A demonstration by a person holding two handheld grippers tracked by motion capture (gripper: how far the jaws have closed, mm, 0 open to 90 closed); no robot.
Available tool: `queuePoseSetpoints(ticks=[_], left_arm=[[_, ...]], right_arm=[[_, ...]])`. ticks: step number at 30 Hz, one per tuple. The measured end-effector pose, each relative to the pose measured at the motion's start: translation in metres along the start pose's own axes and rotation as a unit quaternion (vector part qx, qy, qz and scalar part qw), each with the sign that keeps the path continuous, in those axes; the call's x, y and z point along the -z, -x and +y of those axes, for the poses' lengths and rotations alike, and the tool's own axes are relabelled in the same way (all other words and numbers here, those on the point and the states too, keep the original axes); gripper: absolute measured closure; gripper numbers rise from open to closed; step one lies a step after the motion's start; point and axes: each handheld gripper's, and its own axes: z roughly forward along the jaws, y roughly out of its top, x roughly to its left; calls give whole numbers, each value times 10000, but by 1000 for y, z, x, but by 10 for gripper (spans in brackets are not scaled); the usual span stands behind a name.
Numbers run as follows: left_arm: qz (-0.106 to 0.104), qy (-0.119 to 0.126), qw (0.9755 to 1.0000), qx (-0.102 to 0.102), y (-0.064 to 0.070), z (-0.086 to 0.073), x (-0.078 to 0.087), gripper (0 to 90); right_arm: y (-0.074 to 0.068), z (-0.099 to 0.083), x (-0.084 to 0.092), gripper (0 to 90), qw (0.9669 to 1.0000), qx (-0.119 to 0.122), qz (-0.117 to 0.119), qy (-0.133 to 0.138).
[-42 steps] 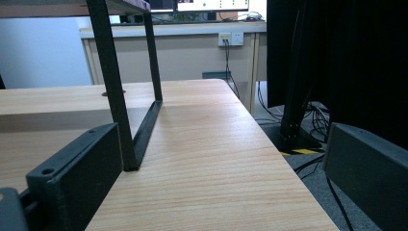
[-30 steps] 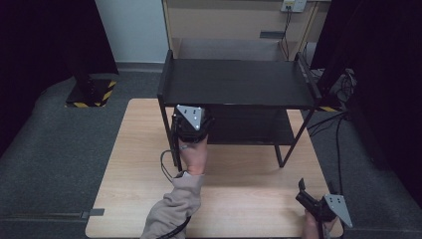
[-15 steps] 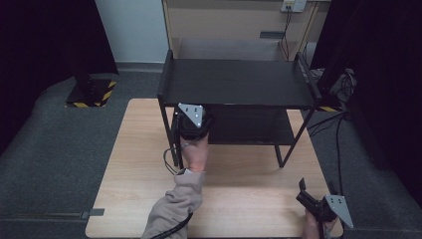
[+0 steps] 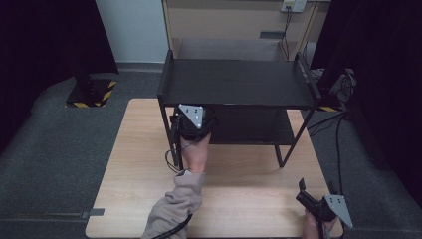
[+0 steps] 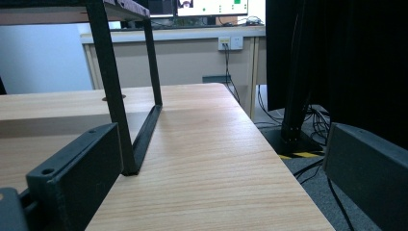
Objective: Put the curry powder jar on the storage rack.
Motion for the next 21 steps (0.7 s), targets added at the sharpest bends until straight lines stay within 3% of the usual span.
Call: queuePoseSetpoints(ticks=[1, 7, 12, 13, 17, 19, 21], left_arm=[[34, 24, 10000, -29, 2, -2, 4, 11], [-45, -5, 10000, 63, -2, -7, 16, 0], [-137, 135, 9996, 182, -11, -18, 38, 0], [-230, 164, 9994, 217, -18, -23, 48, 0], [-369, 194, 9988, 274, -29, -31, 64, 0], [-565, 287, 9974, 353, -49, -44, 83, 0], [-613, 311, 9969, 384, -57, -48, 89, 0]], right_arm=[[0, 0, 0, 5, 10000, 15, 6, -15], [-1, 1, -1, 5, 10000, 53, -6, -54], [-2, 2, -1, 5, 9999, 99, -13, -91], [-3, 3, -1, 5, 9999, 112, -28, -104], [-4, 4, -1, 6, 9997, 171, -39, -158], [-5, 5, -2, 5, 9996, 201, -41, -193], [-6, 5, -2, 5, 9995, 222, -43, -213]])
